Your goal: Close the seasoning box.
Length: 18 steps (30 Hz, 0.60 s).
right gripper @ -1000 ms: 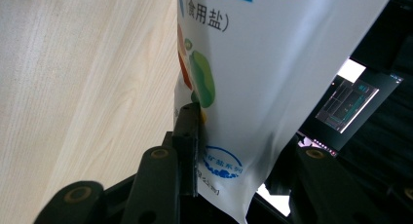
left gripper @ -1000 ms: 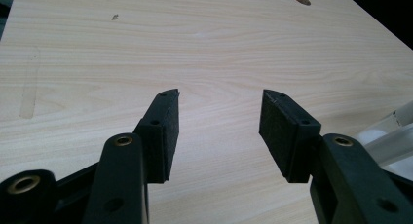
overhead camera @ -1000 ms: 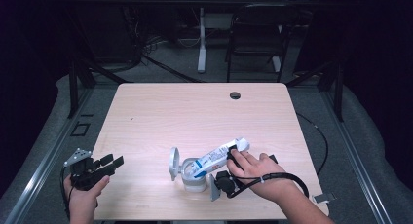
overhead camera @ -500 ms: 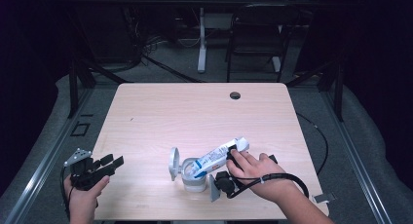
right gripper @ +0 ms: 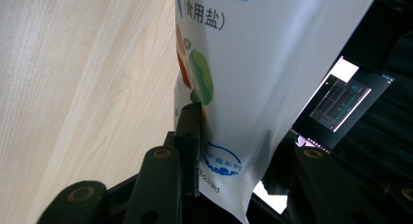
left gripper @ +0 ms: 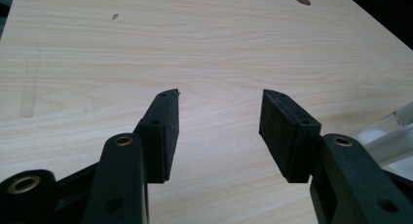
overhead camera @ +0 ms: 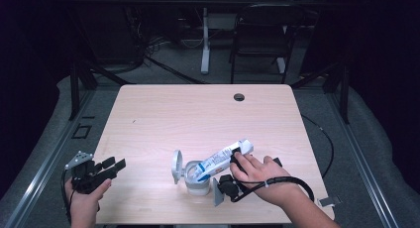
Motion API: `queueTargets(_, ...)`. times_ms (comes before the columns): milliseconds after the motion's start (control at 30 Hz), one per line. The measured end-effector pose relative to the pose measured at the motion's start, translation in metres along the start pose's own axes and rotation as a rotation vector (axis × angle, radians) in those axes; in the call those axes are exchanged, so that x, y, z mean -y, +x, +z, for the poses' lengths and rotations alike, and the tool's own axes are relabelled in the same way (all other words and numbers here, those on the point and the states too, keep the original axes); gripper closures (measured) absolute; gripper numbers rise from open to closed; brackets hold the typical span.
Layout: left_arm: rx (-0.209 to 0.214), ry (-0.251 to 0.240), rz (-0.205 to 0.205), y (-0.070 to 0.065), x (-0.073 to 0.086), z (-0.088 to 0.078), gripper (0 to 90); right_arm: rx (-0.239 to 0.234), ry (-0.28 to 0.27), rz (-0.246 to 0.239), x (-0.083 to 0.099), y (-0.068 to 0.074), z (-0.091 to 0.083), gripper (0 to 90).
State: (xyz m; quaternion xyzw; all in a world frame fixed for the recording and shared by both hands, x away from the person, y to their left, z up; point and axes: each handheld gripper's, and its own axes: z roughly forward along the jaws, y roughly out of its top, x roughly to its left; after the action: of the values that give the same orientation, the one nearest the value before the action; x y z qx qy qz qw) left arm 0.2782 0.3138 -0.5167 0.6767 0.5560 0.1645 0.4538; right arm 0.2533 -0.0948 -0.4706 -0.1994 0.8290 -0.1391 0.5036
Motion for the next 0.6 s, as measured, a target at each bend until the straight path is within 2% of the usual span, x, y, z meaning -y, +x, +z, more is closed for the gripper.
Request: queueTargets(600,0.001,0.001,0.001,-0.0002,-0.0002,-0.0002,49.6,0.009,0.002,-0.011,-0.0002,-0.002,-0.0019,67.4)
